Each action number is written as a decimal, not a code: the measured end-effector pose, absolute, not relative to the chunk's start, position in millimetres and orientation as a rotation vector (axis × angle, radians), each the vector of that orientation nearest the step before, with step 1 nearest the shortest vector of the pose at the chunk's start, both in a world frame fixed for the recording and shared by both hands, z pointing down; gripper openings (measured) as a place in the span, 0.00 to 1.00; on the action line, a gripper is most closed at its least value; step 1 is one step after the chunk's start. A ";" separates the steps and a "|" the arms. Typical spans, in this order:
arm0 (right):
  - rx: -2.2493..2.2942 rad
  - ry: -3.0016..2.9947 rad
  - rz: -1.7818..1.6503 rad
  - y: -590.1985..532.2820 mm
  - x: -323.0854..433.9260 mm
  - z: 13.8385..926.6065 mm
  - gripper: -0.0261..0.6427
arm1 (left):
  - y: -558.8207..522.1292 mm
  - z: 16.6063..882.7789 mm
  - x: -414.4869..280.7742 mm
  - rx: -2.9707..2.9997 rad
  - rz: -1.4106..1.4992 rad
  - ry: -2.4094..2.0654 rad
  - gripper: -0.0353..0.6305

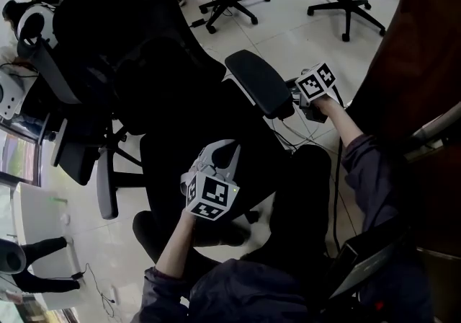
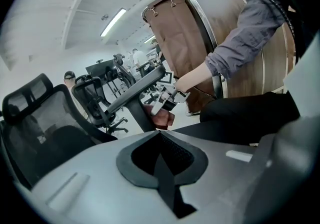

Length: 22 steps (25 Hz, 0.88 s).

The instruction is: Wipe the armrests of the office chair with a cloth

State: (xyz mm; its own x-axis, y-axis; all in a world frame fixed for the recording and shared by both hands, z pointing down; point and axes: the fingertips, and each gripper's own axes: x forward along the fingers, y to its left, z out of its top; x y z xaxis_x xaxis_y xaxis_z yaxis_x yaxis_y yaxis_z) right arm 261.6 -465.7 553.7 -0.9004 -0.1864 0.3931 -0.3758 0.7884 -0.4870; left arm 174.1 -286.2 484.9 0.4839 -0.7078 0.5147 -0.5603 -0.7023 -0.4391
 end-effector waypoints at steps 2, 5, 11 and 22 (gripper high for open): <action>0.402 -2.684 0.801 -462.2 262.6 540.4 0.11 | -286.2 482.6 181.9 -2.521 -1.016 1.078 0.08; 0.379 -2.769 0.826 -458.9 265.1 513.7 0.11 | -284.5 479.3 189.4 -2.519 -1.002 1.058 0.08; 0.332 -2.965 0.935 -466.2 278.7 464.1 0.11 | -279.4 480.9 197.6 -2.519 -0.992 1.051 0.08; 0.370 -2.860 0.988 -471.5 265.5 520.7 0.11 | -282.1 483.8 196.2 -2.522 -1.009 1.054 0.08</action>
State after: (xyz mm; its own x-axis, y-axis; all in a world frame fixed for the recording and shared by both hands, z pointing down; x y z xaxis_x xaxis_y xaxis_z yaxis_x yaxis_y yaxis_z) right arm 265.5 -471.5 520.7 -0.9663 -0.1969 0.1659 -0.2573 0.7609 -0.5956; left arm 196.2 -282.1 483.8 0.5048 -0.6963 0.5102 -0.5396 -0.7159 -0.4430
